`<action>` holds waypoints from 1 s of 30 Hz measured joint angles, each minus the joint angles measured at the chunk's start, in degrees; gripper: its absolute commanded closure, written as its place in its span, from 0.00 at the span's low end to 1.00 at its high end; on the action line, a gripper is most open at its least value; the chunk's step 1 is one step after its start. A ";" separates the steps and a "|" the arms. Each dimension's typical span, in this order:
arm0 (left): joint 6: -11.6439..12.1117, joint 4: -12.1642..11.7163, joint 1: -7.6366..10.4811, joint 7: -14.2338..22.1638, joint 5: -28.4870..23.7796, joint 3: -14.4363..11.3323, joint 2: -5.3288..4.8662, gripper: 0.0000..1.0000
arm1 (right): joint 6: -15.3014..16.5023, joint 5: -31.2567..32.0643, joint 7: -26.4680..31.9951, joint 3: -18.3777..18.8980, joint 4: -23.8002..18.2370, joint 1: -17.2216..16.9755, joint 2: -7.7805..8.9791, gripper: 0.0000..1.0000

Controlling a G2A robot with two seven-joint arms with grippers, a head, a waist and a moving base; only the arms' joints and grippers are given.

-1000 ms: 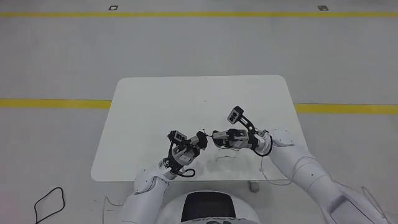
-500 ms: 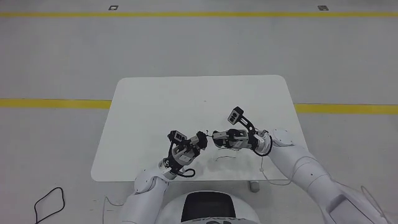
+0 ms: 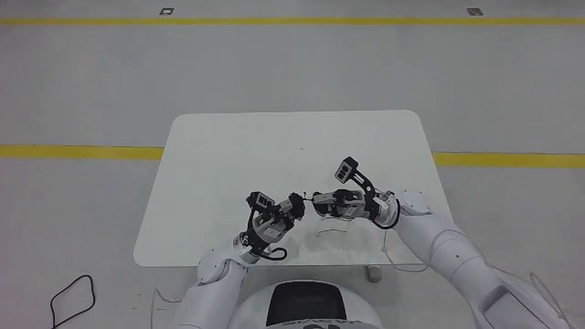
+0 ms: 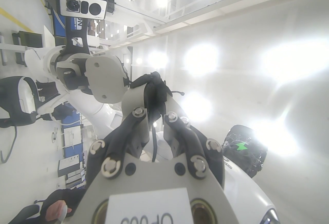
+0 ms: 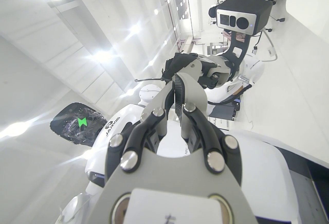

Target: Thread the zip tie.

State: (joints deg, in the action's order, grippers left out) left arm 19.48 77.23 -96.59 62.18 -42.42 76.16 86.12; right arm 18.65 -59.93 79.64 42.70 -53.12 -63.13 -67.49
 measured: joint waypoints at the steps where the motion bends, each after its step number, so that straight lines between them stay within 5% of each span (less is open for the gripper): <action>1: 0.00 0.00 0.00 0.00 0.00 0.00 0.00 1.00 | -0.02 0.02 0.00 0.01 0.04 -0.02 0.00 1.00; 30: 0.00 0.00 0.00 0.00 0.00 0.00 0.00 1.00 | 0.29 0.24 0.00 -0.06 1.91 0.09 -0.64 1.00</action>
State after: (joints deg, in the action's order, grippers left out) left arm 19.48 77.23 -96.59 62.18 -42.42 76.16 86.12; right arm 18.93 -59.69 79.64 42.65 -51.21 -63.05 -68.13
